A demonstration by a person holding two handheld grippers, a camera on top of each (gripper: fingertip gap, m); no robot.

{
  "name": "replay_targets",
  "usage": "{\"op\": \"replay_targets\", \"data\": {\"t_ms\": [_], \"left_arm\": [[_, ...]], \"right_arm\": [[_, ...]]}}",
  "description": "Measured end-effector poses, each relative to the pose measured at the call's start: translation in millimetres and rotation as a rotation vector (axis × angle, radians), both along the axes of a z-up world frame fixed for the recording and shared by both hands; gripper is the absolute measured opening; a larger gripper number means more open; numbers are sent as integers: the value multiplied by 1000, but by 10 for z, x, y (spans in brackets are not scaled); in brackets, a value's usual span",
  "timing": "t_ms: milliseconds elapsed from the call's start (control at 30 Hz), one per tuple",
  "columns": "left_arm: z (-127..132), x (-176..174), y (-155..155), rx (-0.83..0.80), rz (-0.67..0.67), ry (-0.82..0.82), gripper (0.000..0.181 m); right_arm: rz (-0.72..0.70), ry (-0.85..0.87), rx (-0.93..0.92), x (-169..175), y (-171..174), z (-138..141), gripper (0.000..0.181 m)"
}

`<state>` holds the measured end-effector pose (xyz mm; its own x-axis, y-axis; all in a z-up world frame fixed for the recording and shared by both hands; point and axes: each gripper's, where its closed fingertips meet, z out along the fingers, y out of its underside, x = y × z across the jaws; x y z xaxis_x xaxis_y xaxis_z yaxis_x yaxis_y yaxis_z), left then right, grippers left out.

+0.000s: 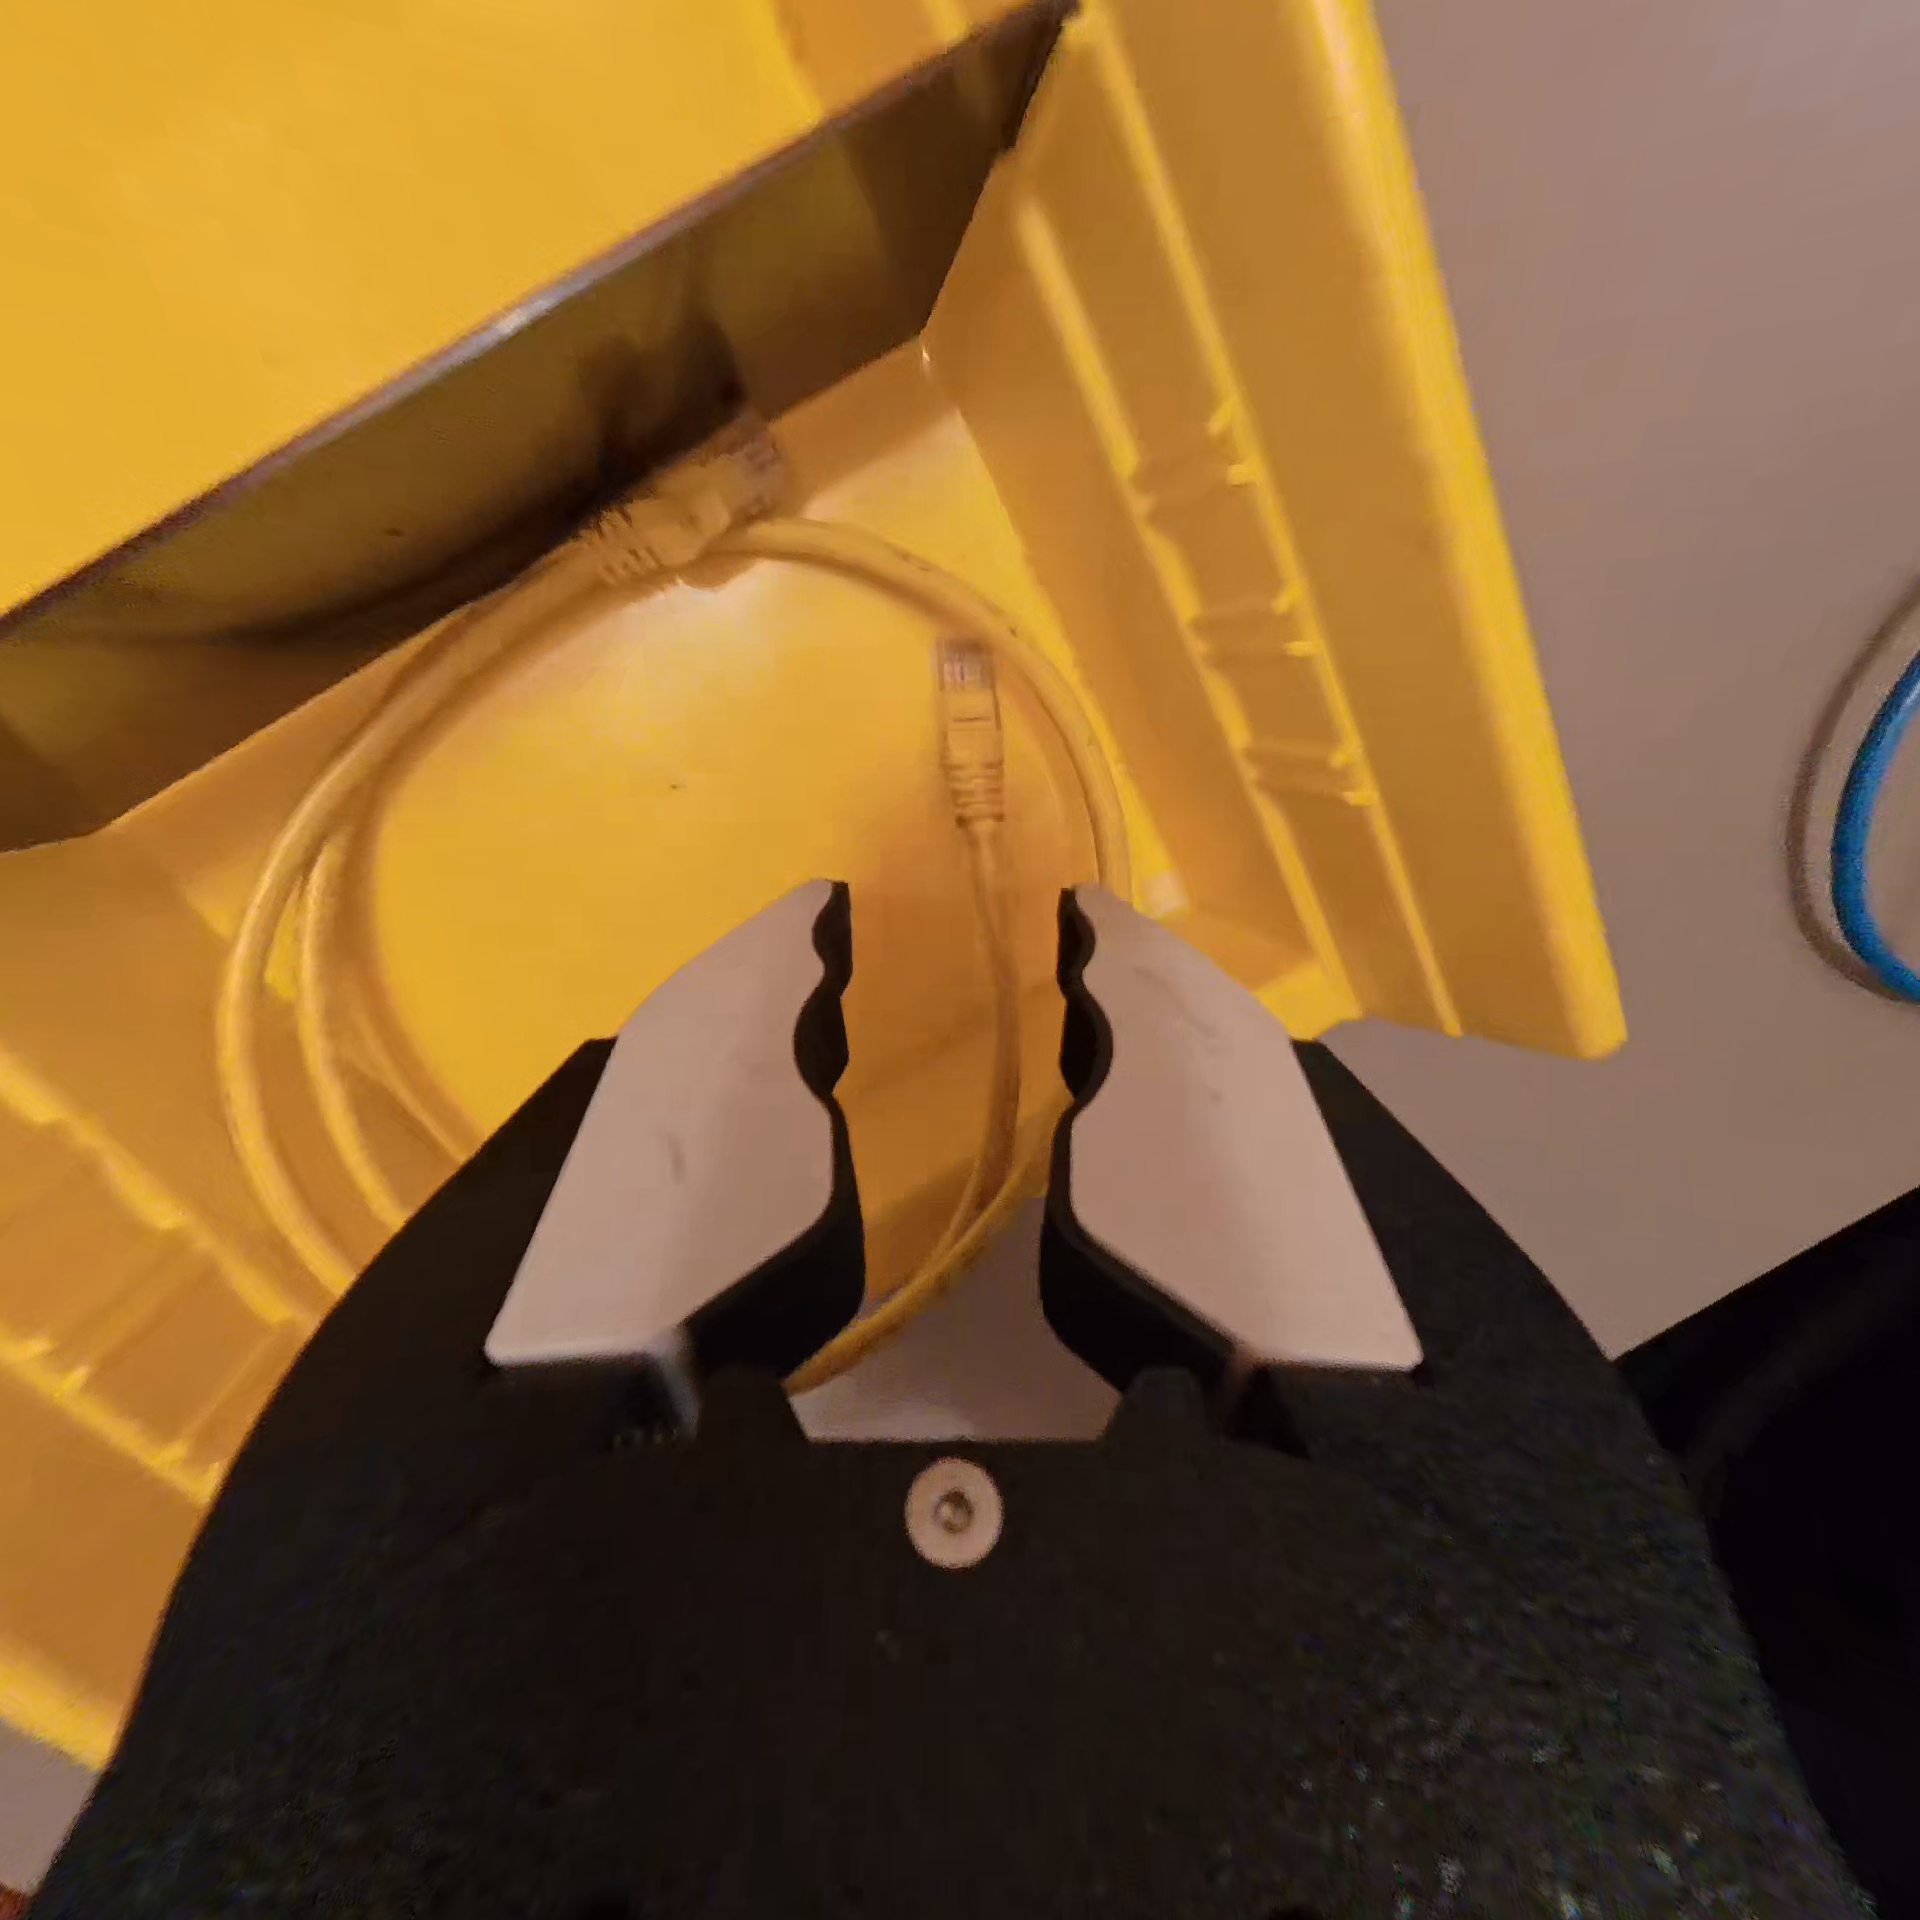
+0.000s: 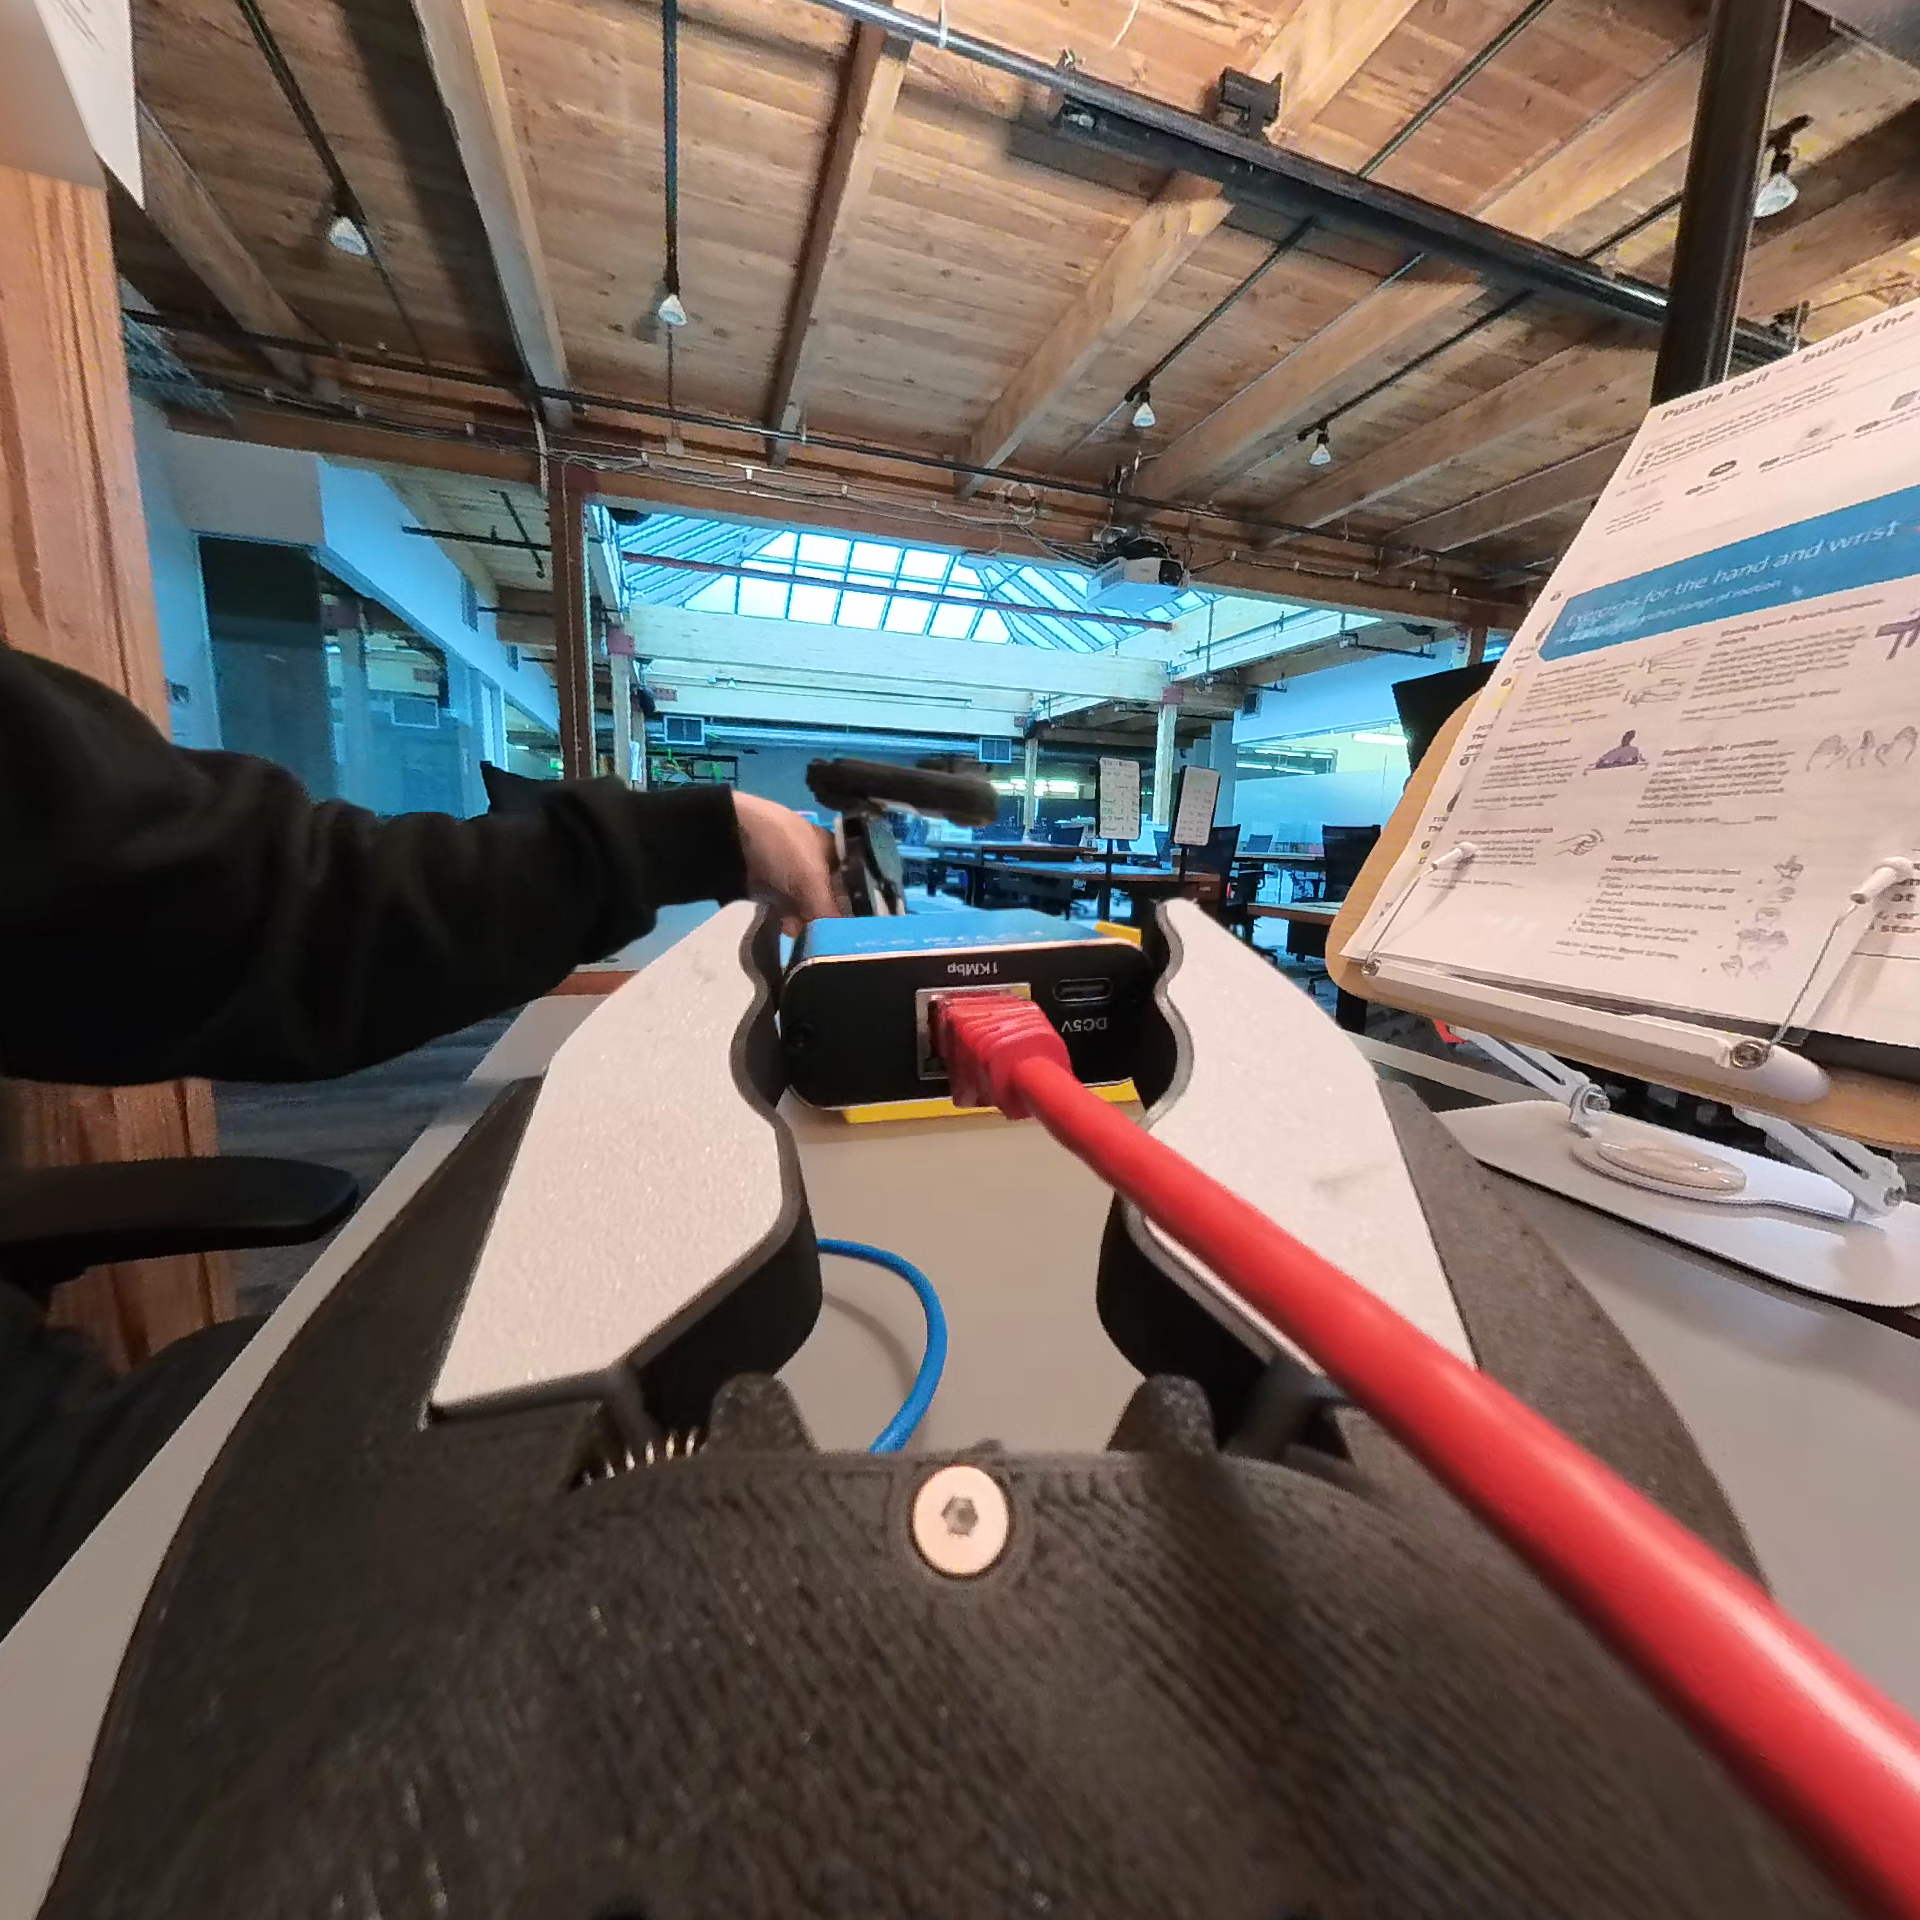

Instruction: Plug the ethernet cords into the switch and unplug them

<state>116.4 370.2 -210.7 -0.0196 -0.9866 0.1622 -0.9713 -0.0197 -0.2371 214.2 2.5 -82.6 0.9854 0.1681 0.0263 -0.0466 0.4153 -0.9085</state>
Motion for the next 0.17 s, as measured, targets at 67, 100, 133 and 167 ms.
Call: {"op": "replay_targets", "data": {"t_ms": [67,100,133,167], "left_arm": [[-140,-51,24,32,-15,93,34],[-199,-77,22,39,-23,135,34],[-232,-93,-31,12,-44,160,24],[-242,-92,-82,-11,-66,164,8]], "right_arm": [[4,-1,0,-10,4,-1,67],[5,-3,-1,-15,6,-4,67],[5,-4,-1,-17,4,-3,67],[4,-3,1,-14,-1,-1,67]]}}
